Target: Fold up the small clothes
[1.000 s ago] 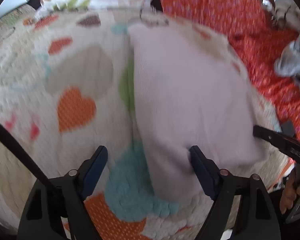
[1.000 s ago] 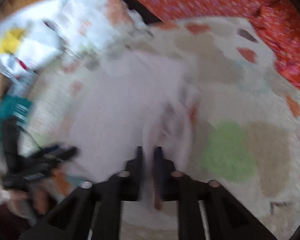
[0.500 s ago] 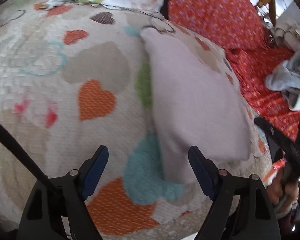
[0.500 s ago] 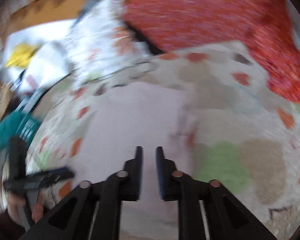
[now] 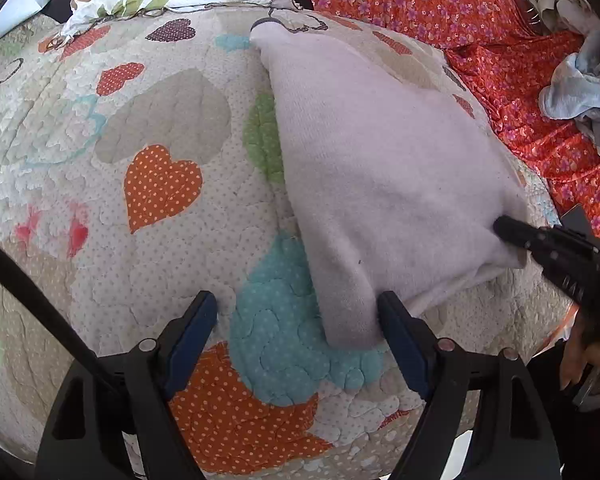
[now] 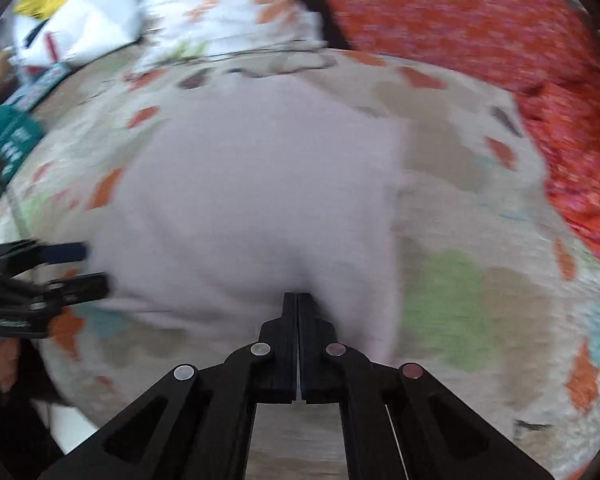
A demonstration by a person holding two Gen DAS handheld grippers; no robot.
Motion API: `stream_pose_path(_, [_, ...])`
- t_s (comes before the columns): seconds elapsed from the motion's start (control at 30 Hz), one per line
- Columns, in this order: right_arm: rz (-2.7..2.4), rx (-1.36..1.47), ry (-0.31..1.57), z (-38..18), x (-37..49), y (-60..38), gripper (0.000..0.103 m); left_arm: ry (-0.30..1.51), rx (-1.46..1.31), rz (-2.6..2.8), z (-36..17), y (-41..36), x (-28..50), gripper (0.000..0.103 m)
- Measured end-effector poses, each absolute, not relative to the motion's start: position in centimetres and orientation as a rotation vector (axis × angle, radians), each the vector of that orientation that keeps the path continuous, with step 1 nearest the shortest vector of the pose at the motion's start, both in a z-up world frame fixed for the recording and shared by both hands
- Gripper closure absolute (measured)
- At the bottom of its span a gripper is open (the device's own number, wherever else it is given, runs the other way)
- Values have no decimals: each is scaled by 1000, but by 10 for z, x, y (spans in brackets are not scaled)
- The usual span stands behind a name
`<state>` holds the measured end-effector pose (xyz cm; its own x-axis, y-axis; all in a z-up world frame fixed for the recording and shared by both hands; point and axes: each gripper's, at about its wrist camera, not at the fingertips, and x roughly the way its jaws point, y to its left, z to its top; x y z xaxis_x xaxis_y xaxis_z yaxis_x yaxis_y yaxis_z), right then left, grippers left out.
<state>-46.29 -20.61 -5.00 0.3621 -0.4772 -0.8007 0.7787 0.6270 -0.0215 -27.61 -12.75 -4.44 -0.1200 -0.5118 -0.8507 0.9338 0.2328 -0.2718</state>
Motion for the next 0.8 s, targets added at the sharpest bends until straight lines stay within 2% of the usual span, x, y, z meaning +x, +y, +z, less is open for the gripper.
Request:
stream_pose_path(0.1, [-828, 546, 729, -34, -502, -224, 101, 1093, 505, -1329, -44, -126, -276, 21])
stream_pose_path(0.13, [-840, 570, 685, -26, -509, -228, 93, 1093, 504, -1328, -45, -127, -276, 21])
stream_pose_path(0.17, [-865, 600, 626, -19, -520, -234, 73, 1092, 504, -1327, -45, -127, -276, 21])
stream_pose_path(0.23, [-870, 641, 563, -13, -529, -239, 47, 1092, 504, -1329, -45, -127, -275, 21])
stream_pose_path(0.33, [-820, 687, 548, -15, -524, -245, 47, 1094, 503, -1330, -44, -127, -275, 21])
stream_pose_path(0.4, [-785, 687, 609, -25, -509, -244, 59, 1095, 503, -1329, -44, -127, -274, 21])
stream_pose_path(0.43, [-770, 682, 662, -30, -502, -243, 85, 1094, 505, -1329, -44, -127, -274, 21])
stream_pose_path(0.47, [-756, 679, 702, -37, -498, -245, 98, 1094, 507, -1329, -44, -127, -274, 21])
stream_pose_path(0.53, [-789, 645, 760, -43, -492, -244, 99, 1093, 510, -1328, -44, -128, -274, 21])
stream_pose_path(0.8, [-905, 670, 695, -42, -509, -259, 99, 1086, 526, -1326, -43, -129, -277, 19])
